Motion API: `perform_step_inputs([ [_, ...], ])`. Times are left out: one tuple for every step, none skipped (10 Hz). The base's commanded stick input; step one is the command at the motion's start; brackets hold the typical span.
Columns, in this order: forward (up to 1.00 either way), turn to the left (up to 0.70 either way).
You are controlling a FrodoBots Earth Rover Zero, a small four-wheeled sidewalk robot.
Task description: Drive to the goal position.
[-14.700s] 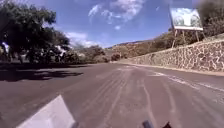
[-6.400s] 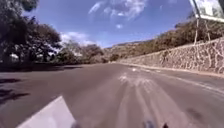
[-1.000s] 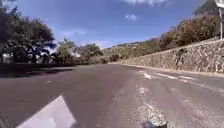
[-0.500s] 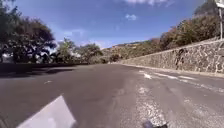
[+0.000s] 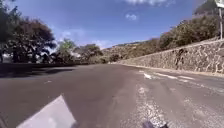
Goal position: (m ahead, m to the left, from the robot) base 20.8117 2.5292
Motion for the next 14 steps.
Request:
perform_step_inputs([
  [0.5, 0.0],
  [0.5, 0.0],
  [0.5, 0.0],
  [0.5, 0.0],
  [0.5, 0.0],
  [0.5, -0.26],
  [0.5, -0.5],
  [0.5, -0.5],
  [0.5, -0.5],
  [0.5, -0.5],
  [0.5, -0.5],
  [0.5, -0.5],
  [0.5, -0.5],
  [0.5, -0.5],
])
